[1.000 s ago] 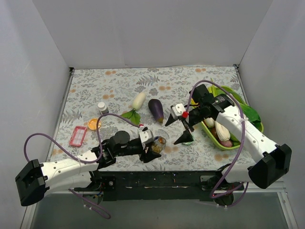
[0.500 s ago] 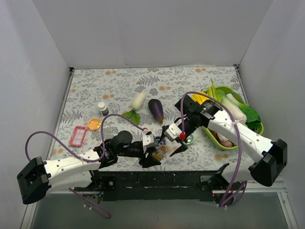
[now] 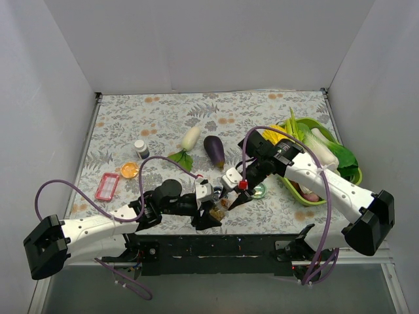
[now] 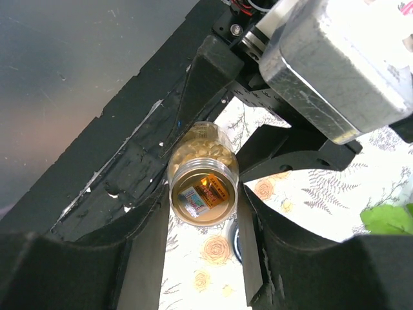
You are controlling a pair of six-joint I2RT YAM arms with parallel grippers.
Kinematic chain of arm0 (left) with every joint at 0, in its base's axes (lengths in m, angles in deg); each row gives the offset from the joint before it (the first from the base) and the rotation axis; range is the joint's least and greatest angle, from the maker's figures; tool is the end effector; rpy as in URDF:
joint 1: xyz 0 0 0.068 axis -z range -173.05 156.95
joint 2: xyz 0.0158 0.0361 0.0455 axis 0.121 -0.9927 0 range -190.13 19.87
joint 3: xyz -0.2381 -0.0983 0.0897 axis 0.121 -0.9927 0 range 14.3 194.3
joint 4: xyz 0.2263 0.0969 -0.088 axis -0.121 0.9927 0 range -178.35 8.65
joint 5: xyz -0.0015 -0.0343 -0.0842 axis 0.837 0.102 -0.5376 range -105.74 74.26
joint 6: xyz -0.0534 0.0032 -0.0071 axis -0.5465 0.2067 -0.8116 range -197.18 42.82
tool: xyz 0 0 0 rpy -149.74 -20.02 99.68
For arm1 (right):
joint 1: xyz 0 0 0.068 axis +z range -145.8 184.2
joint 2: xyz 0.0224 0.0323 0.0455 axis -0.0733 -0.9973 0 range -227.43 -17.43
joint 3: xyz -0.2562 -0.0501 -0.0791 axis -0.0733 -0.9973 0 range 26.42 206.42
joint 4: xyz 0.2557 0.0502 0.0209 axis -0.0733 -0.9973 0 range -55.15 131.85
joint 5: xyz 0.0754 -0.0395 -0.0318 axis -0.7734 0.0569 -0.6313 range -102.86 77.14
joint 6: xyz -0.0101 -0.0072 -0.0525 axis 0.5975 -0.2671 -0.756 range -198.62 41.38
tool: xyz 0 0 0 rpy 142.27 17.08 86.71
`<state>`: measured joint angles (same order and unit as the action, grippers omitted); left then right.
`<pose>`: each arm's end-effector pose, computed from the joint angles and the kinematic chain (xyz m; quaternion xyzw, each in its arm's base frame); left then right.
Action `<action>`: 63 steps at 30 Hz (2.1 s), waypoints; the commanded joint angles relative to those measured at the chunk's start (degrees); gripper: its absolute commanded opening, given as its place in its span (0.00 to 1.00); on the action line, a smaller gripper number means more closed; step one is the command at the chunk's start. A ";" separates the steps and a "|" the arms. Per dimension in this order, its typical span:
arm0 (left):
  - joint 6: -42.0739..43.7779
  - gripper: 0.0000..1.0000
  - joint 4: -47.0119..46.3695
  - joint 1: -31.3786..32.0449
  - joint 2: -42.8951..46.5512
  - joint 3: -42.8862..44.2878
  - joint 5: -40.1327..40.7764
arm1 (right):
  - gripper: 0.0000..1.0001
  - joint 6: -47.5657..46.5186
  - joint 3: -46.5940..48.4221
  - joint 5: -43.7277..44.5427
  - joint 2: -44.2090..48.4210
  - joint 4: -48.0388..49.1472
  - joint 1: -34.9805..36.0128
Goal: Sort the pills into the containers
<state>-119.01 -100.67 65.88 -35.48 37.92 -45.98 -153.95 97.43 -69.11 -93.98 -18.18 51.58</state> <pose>0.0924 -0.1879 0.2179 0.2662 0.7568 -0.5654 0.1917 0.1454 0.2017 0.3208 -0.8043 0.3258 0.4020 0.2922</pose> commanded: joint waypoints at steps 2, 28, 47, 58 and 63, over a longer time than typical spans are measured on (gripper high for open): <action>-2.47 0.00 -8.24 -0.23 3.32 -0.58 9.21 | 0.35 13.86 -2.27 1.49 0.53 8.42 0.53; -4.06 0.00 -19.77 -0.14 9.18 -12.18 32.80 | 0.92 10.30 10.65 -5.10 -8.61 -4.19 -11.16; -1.07 0.00 -6.14 -0.23 8.60 -3.93 5.81 | 0.88 -3.60 9.24 -6.33 -7.20 -5.01 0.61; 0.08 0.00 -6.58 -0.23 6.75 -2.00 6.14 | 0.46 5.01 9.59 -1.06 -8.52 -2.73 2.28; 1.22 0.00 -7.37 -0.23 8.33 -1.29 15.36 | 0.29 23.39 9.42 2.88 -9.49 3.33 2.37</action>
<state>-119.79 -105.58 65.91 -29.32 33.42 -38.83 -147.39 104.90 -70.09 -102.26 -19.62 53.52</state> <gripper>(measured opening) 0.510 0.503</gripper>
